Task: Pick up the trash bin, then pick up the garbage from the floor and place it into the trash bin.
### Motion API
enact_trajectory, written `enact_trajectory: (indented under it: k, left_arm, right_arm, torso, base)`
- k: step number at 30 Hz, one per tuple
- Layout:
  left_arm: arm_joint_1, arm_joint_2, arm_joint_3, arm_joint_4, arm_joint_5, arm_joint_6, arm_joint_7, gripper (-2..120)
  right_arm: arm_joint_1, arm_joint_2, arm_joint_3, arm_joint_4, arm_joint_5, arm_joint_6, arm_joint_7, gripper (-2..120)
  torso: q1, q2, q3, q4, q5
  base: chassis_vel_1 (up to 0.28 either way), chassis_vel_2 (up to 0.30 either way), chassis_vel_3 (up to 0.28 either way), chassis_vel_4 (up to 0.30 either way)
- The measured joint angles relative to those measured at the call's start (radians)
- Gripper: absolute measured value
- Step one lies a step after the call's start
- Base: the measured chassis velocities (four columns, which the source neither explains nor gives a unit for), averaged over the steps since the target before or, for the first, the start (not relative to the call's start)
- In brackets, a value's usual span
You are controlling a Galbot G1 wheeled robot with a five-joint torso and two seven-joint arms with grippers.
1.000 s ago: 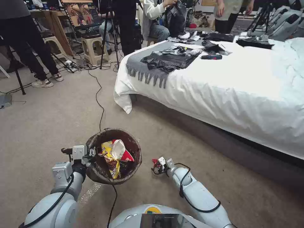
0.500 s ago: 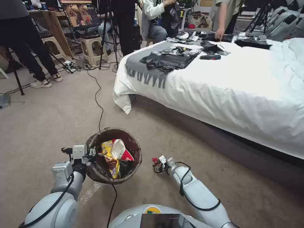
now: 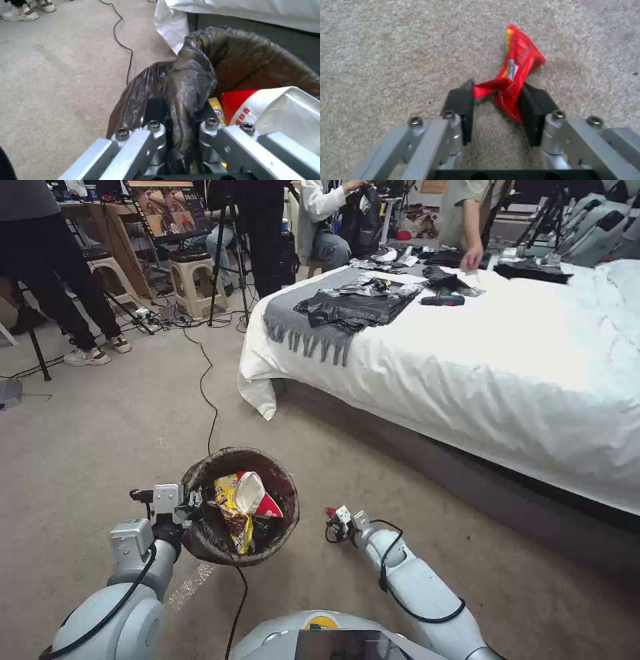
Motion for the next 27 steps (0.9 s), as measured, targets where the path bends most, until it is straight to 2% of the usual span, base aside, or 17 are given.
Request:
enact_trajectory:
  k: [2, 4, 6, 10, 20, 27]
  left_arm:
    - [0.000, 0.000, 0.000, 0.000, 0.000, 0.000, 0.000, 7]
    - [0.000, -0.001, 0.001, 0.000, 0.000, 0.000, 0.000, 7]
    - [0.000, -0.001, 0.001, 0.000, 0.000, 0.000, 0.000, 7]
    - [0.000, -0.002, 0.002, 0.000, 0.001, -0.001, 0.001, 7]
    - [0.003, -0.004, 0.005, 0.000, 0.004, -0.002, 0.001, 7]
    - [0.009, -0.007, 0.009, 0.000, 0.010, -0.003, 0.002, 7]
  right_arm:
    - [0.000, -0.001, 0.000, 0.001, 0.000, 0.000, 0.000, 27]
    - [-0.003, -0.002, 0.000, 0.008, -0.004, 0.000, -0.002, 18]
    - [-0.004, -0.003, 0.000, 0.012, -0.005, 0.000, -0.002, 17]
    - [-0.009, -0.006, 0.001, 0.028, -0.010, -0.001, -0.006, 0]
    - [-0.021, -0.012, 0.012, 0.050, -0.017, 0.005, -0.005, 0]
    - [-0.041, -0.032, 0.040, 0.130, -0.015, 0.020, 0.012, 0]
  torso:
    - [0.000, 0.000, 0.000, 0.0001, 0.0000]
    - [0.000, 0.000, 0.000, 0.0001, 0.0002]
    - [0.000, 0.000, 0.000, 0.0001, -0.0002]
    - [0.000, 0.000, 0.000, -0.0001, 0.0000]
    - [0.000, 0.000, 0.000, -0.0001, -0.0002]
    - [0.000, 0.000, 0.000, -0.0003, -0.0003]
  base:
    - [0.000, 0.000, 0.000, 0.000]
    - [0.000, 0.000, 0.000, 0.000]
    - [0.000, 0.000, 0.000, 0.000]
    - [0.000, 0.000, 0.000, 0.000]
    - [0.000, 0.000, 0.000, 0.000]
    - [0.000, 0.000, 0.000, 0.000]
